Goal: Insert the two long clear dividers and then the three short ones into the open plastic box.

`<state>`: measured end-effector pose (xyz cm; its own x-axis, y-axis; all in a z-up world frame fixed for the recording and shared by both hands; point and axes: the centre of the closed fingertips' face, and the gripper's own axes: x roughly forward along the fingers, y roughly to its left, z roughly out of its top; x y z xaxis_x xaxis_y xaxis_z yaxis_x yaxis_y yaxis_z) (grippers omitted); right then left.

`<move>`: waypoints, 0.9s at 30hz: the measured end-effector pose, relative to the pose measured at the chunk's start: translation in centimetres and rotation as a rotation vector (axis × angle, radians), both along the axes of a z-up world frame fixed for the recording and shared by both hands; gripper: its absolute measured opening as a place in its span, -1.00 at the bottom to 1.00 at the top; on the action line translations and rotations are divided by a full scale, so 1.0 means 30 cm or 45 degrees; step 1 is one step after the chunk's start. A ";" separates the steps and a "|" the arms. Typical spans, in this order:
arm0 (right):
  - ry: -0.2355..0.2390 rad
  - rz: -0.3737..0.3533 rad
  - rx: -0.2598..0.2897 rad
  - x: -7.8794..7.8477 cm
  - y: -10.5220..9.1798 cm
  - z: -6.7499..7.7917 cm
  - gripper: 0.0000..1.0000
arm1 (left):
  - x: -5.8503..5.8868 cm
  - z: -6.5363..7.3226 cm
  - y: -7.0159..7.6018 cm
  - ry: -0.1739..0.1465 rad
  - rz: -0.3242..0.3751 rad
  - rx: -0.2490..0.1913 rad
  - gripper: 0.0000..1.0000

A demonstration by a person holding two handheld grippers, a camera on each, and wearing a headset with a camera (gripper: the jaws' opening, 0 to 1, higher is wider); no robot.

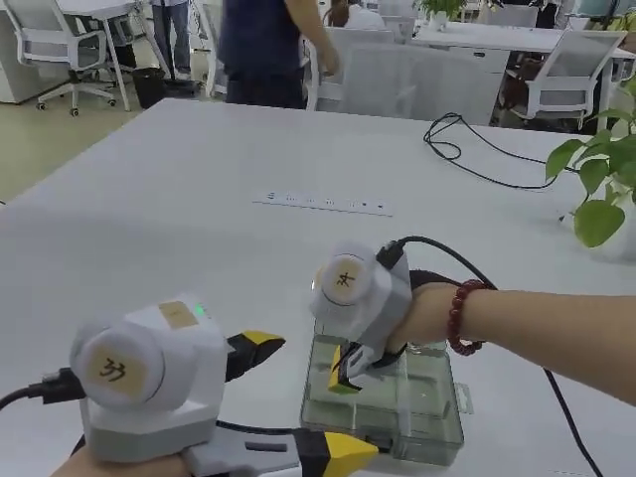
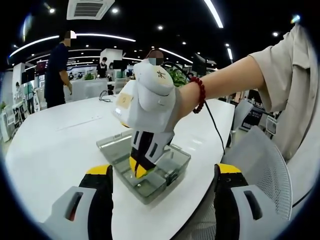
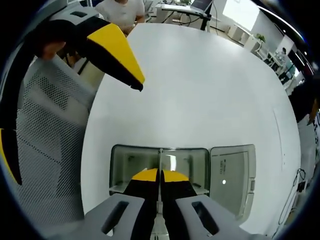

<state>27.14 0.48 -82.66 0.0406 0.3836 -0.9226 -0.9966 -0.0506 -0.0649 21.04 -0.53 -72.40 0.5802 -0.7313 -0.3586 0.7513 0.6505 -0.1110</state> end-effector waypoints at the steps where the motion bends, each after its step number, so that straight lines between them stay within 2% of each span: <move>1: 0.001 -0.007 0.003 0.000 0.000 0.000 -0.95 | 0.001 0.000 0.001 0.000 0.001 0.000 0.69; 8: -0.007 -0.045 0.068 0.005 0.003 0.004 -0.91 | 0.004 0.000 0.002 -0.004 0.006 0.004 0.70; 12: 0.013 -0.076 0.094 0.001 0.002 0.011 -0.82 | 0.007 0.003 -0.002 -0.010 0.006 -0.003 0.71; 14: 0.000 -0.092 0.110 0.006 0.000 0.022 -0.78 | 0.008 0.006 -0.007 -0.016 0.007 -0.004 0.72; 18: 0.043 -0.150 0.163 -0.001 -0.002 0.052 -0.64 | 0.010 0.007 -0.013 -0.018 0.004 -0.004 0.74; 27: 0.064 -0.188 0.196 -0.010 -0.053 0.096 -0.43 | 0.009 0.007 -0.019 -0.018 -0.004 -0.001 0.74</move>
<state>26.84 -1.09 -79.79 0.0622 0.5132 -0.8560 -0.9946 0.1032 -0.0104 21.30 -1.09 -72.18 0.5826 -0.7336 -0.3500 0.7551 0.6478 -0.1009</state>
